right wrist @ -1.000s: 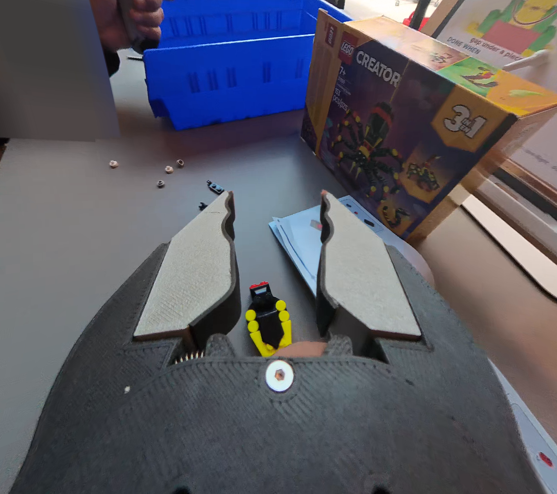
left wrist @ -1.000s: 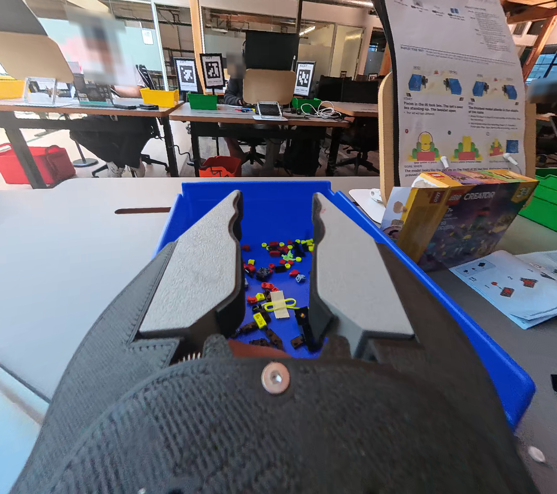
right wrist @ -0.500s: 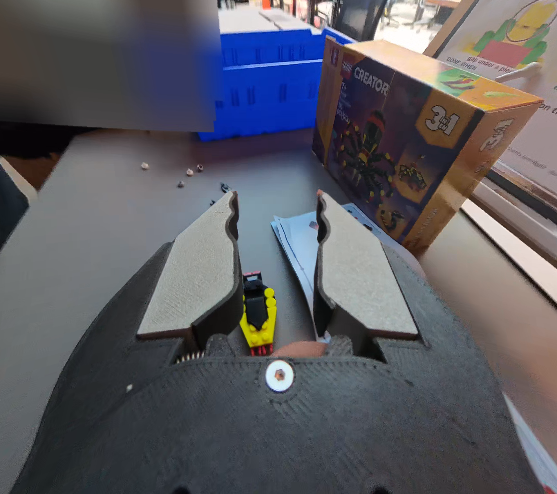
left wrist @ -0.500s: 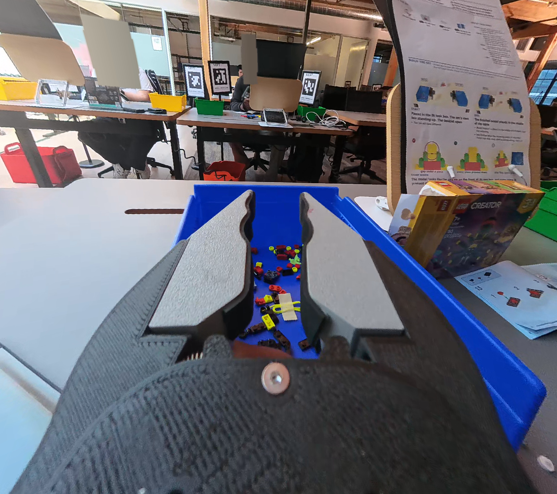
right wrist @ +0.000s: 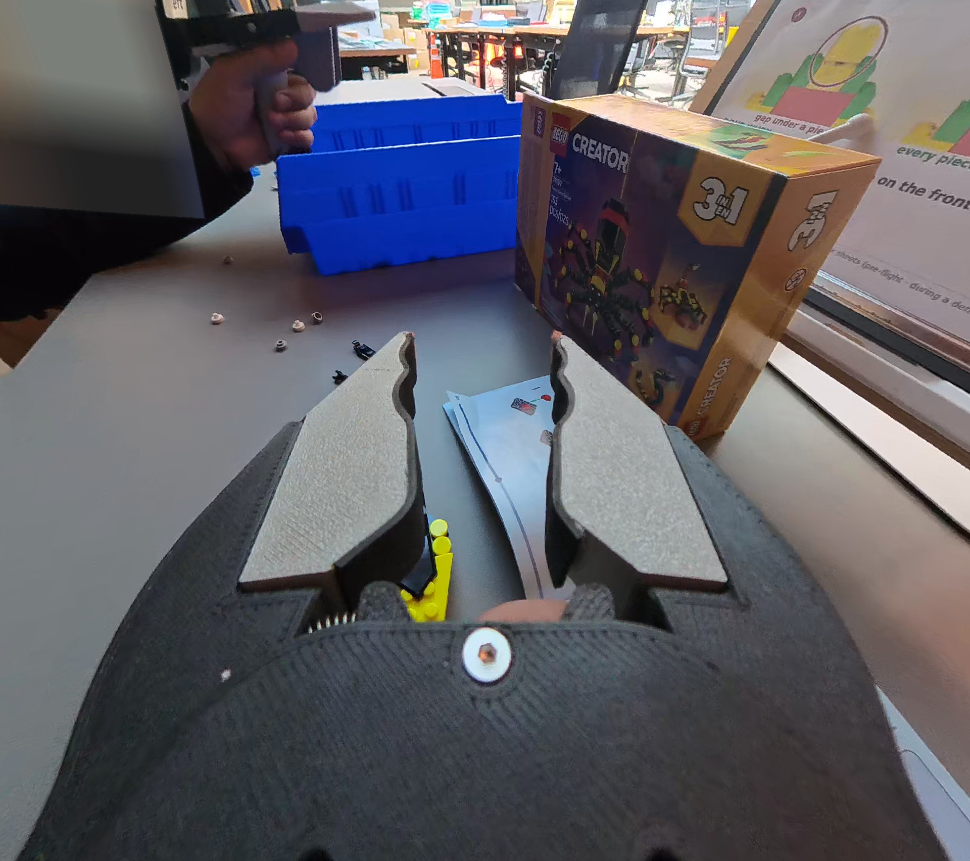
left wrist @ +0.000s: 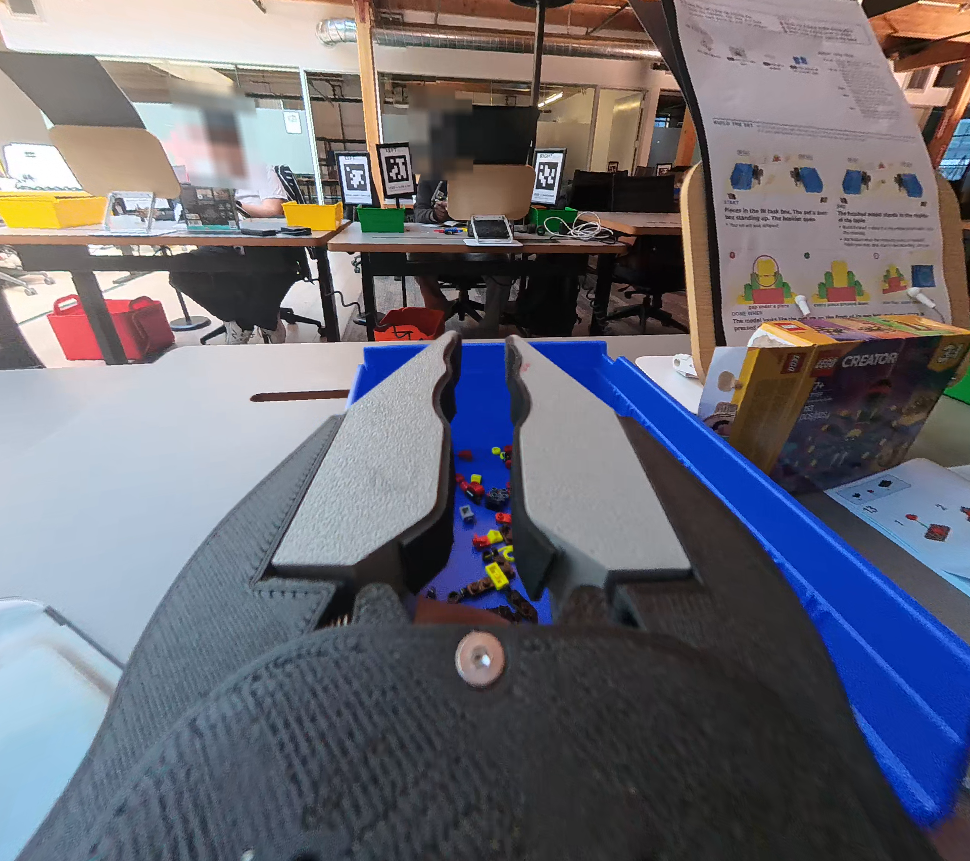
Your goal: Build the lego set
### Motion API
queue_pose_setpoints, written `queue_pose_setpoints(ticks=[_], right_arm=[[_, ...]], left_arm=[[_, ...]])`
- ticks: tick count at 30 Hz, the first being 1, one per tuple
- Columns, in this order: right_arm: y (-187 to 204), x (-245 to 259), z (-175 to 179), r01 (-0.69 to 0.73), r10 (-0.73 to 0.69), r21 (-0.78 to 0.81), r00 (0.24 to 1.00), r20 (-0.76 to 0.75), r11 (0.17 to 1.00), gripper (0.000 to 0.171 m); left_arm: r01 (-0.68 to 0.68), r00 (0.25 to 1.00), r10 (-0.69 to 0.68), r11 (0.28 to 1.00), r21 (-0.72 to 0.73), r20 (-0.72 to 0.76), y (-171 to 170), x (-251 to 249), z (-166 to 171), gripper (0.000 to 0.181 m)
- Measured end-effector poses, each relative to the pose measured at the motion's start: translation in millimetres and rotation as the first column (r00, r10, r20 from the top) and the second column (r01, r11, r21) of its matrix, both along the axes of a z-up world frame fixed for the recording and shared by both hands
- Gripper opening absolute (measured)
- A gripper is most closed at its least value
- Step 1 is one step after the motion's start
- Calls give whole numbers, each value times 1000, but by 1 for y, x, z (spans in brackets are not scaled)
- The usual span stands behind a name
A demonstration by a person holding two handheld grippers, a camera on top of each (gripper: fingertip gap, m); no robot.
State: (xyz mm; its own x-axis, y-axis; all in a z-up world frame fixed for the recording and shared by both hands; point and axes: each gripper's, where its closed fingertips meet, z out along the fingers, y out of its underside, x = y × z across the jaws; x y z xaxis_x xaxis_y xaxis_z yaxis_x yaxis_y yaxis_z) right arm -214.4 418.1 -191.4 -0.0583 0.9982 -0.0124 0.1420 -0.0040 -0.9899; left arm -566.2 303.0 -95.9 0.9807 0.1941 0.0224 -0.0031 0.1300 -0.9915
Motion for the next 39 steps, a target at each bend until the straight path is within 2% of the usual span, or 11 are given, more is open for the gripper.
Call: queue_pose_setpoints(ticks=[7, 14, 22, 24, 27, 29, 33, 39], right_arm=[[-1, -1, -2, 4, -4, 18, 1000, 14, 1000, 47], [-4, -4, -5, -20, 19, 23, 999, 35, 1000, 48], [-5, -5, -5, -46, 46, 1, 998, 33, 999, 48], [-5, -4, -3, -49, 50, -13, 999, 18, 999, 48], [-3, -4, -1, -47, 48, -26, 999, 10, 999, 47], [-4, -6, -2, -50, 51, -20, 999, 11, 999, 46], [-6, -9, -3, -51, 51, -1, 999, 19, 999, 46], [-4, -6, 0, -21, 21, 4, 1000, 0, 1000, 46]], left_arm=[[26, 997, -29, 999, 44, 76, -4, -7, 2, 14], [43, 998, -45, 999, 31, 53, -2, -1, -1, 15], [84, 995, -89, 992, 89, 54, -2, 19, 4, 13], [98, 994, -103, 987, 128, 39, -4, 27, 9, 13], [62, 994, -48, 987, 151, -95, -12, 33, 18, 11], [63, 995, -52, 989, 133, -79, -12, 34, 10, 11], [64, 997, -56, 985, 162, -54, -19, 31, 14, 9], [179, 984, -175, 978, 109, -43, -16, 52, 15, 16]])
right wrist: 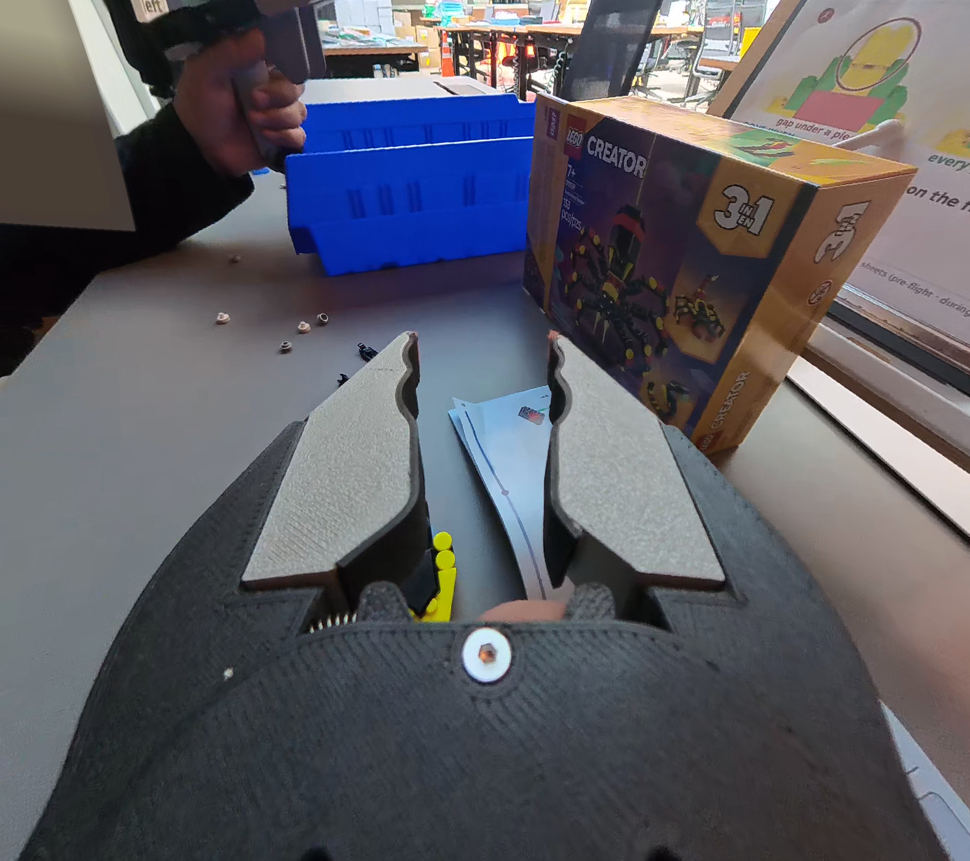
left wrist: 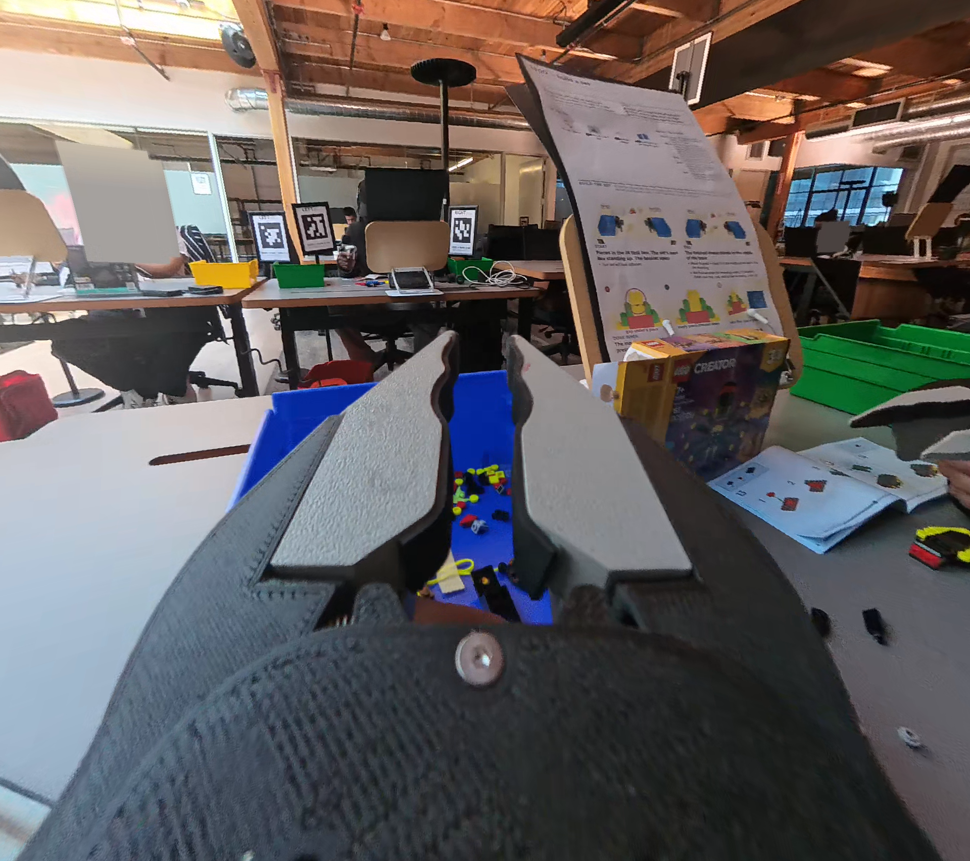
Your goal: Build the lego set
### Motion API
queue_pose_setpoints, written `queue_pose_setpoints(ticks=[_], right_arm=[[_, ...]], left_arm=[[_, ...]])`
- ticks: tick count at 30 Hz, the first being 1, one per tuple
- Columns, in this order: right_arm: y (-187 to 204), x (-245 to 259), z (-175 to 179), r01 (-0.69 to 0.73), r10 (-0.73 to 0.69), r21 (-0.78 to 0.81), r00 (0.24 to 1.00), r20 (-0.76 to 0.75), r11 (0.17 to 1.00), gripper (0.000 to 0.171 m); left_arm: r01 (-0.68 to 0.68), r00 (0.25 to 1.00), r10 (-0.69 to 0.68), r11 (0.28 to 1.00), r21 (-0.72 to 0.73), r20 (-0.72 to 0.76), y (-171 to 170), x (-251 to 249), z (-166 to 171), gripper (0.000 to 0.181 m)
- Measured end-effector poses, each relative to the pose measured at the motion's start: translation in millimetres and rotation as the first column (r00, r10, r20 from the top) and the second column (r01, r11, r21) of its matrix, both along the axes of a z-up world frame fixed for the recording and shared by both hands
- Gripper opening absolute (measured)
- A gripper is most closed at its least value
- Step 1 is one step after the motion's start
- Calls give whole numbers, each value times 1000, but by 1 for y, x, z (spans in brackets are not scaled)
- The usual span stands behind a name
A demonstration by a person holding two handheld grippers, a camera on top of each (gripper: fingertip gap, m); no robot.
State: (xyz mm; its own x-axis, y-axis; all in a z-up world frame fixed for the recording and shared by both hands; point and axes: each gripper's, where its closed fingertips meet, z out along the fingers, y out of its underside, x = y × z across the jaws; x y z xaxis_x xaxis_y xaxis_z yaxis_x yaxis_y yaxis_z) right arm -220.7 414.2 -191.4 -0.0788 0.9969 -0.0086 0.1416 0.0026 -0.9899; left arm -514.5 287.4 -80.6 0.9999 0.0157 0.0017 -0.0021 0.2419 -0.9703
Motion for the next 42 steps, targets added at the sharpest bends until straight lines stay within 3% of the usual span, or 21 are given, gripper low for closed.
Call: queue_pose_setpoints(ticks=[3, 6, 10, 13, 17, 19, 22, 26, 32, 42], right_arm=[[2, 1, -2, 33, -33, 13, 999, 11, 999, 47], [6, 4, -1, 79, -80, 18, 997, 4, 997, 47], [7, 4, -1, 93, -94, 17, 996, 5, 995, 47], [5, 3, -3, 72, -72, 9, 997, 24, 997, 48], [1, 2, -5, 41, -41, 9, 999, 35, 999, 48], [0, 1, -5, 31, -32, 8, 999, 39, 999, 48], [-1, 1, -6, 22, -22, 0, 999, 43, 1000, 48], [-1, 2, -5, 17, -17, -9, 999, 35, 1000, 48], [0, 3, -3, 9, -9, -26, 1000, 23, 1000, 48], [-1, 3, -3, 1, -1, -27, 1000, 22, 1000, 47]], left_arm=[[-61, 998, 60, 997, -49, -24, 2, -5, -7, 13], [-27, 999, 23, 984, -178, -23, 11, -5, -3, 14], [-49, 980, -34, 916, -397, -198, 45, -26, 2, 9], [-6, 945, -204, 774, -633, -258, 78, -37, -31, 10], [-162, 827, -399, 507, -846, -397, 105, -60, -93, 14], [-180, 764, -525, 386, -905, -376, 110, -59, -118, 14], [-246, 636, -672, 290, -925, -380, 119, -62, -143, 14], [-304, 503, -819, 130, -944, -275, 117, -70, -173, 13], [-407, 441, -862, 57, -912, -250, 125, -93, -185, 14], [-416, 454, -869, -9, -909, -199, 123, -98, -192, 13]])
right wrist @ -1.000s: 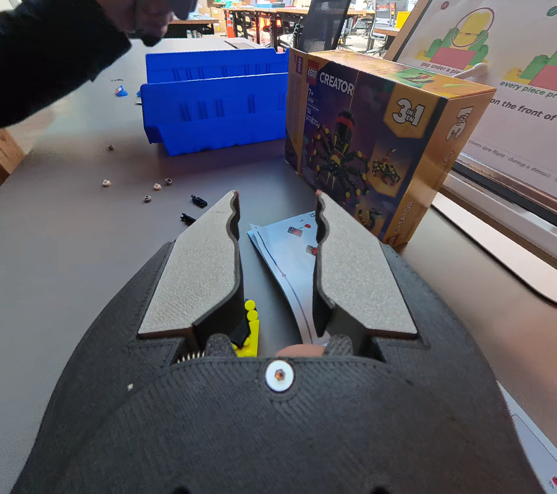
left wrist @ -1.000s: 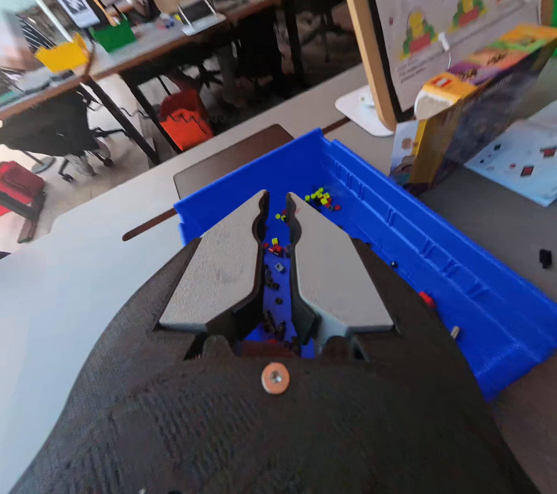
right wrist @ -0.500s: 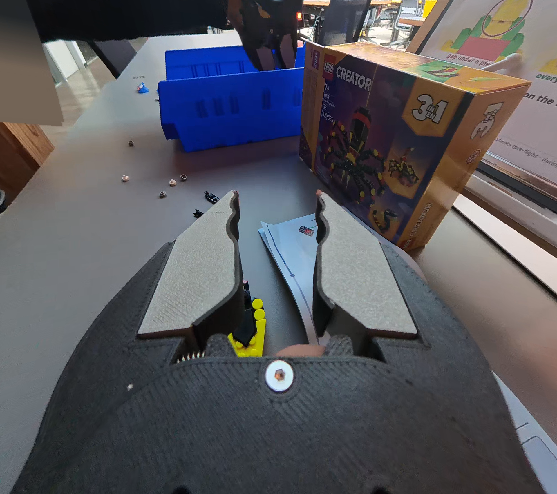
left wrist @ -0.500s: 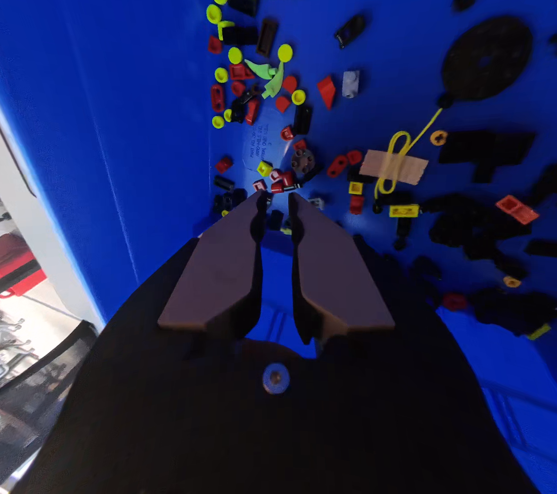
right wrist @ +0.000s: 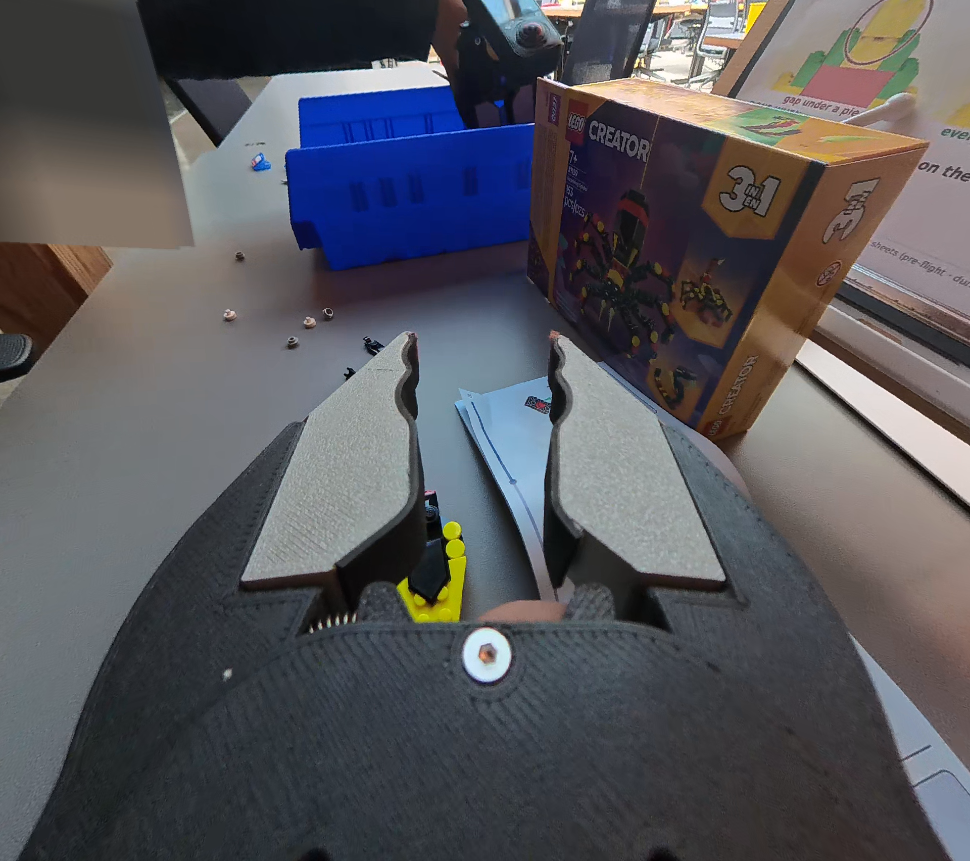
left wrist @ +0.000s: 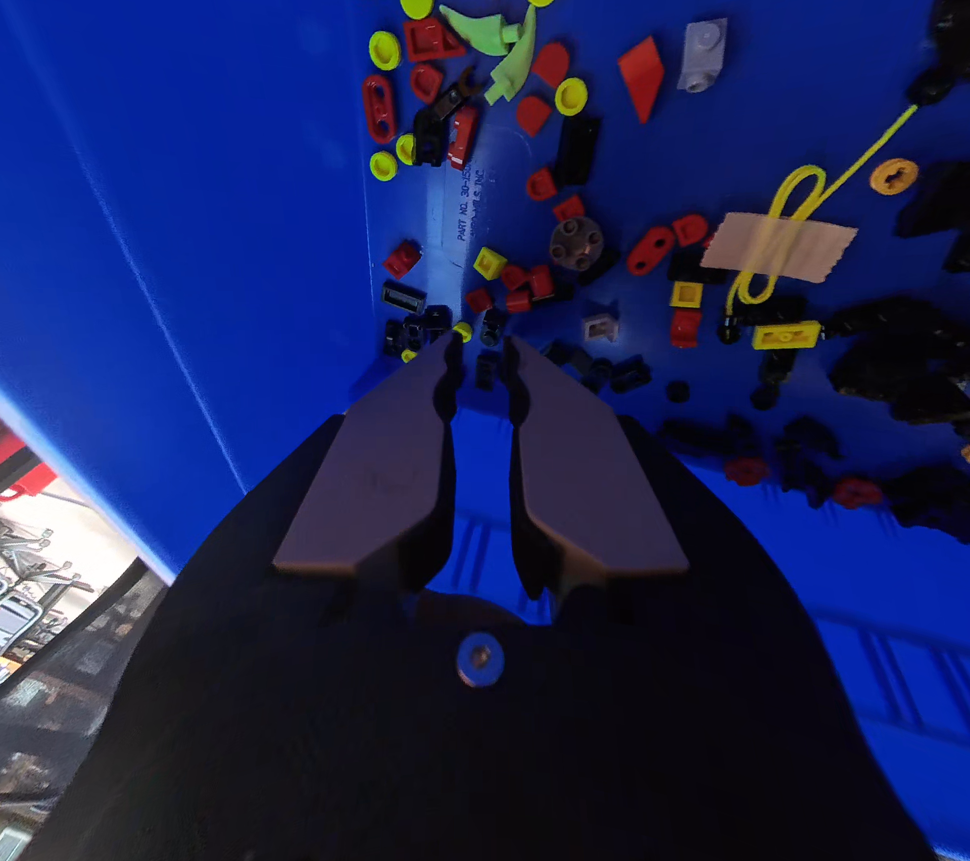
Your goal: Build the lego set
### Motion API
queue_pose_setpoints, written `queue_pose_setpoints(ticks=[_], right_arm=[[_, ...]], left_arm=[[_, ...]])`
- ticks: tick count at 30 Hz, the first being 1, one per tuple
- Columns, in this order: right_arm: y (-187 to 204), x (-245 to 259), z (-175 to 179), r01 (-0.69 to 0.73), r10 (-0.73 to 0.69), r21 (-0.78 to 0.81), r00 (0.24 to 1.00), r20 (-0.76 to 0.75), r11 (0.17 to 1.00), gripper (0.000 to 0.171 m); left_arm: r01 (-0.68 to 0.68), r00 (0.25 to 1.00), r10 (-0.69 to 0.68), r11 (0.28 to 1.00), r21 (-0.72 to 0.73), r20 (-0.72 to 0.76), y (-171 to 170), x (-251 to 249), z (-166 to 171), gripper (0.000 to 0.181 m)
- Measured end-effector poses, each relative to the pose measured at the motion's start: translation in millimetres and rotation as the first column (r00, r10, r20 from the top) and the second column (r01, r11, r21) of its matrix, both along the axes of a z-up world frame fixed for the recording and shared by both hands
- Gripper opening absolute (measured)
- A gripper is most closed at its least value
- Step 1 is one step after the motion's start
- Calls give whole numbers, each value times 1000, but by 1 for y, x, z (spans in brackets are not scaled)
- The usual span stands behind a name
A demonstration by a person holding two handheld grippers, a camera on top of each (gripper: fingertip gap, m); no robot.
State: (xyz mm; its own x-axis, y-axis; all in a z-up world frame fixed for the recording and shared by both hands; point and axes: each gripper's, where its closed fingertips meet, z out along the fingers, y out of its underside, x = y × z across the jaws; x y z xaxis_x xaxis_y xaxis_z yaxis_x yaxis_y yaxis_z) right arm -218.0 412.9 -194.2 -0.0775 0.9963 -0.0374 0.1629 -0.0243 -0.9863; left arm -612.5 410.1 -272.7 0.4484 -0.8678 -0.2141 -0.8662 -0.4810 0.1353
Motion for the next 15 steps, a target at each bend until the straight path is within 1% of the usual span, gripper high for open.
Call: queue_pose_setpoints(ticks=[11, 15], right_arm=[[-1, -1, -1, -1, 1, 9, 1000, 7, 1000, 45], [-1, -1, -1, 1, -1, 12, 1000, 7, 1000, 45]], left_arm=[[2, 998, -2, 1000, 2, -68, 0, 0, -2, 7], [-26, 998, 26, 1000, 5, -59, 0, 0, -2, 7]])
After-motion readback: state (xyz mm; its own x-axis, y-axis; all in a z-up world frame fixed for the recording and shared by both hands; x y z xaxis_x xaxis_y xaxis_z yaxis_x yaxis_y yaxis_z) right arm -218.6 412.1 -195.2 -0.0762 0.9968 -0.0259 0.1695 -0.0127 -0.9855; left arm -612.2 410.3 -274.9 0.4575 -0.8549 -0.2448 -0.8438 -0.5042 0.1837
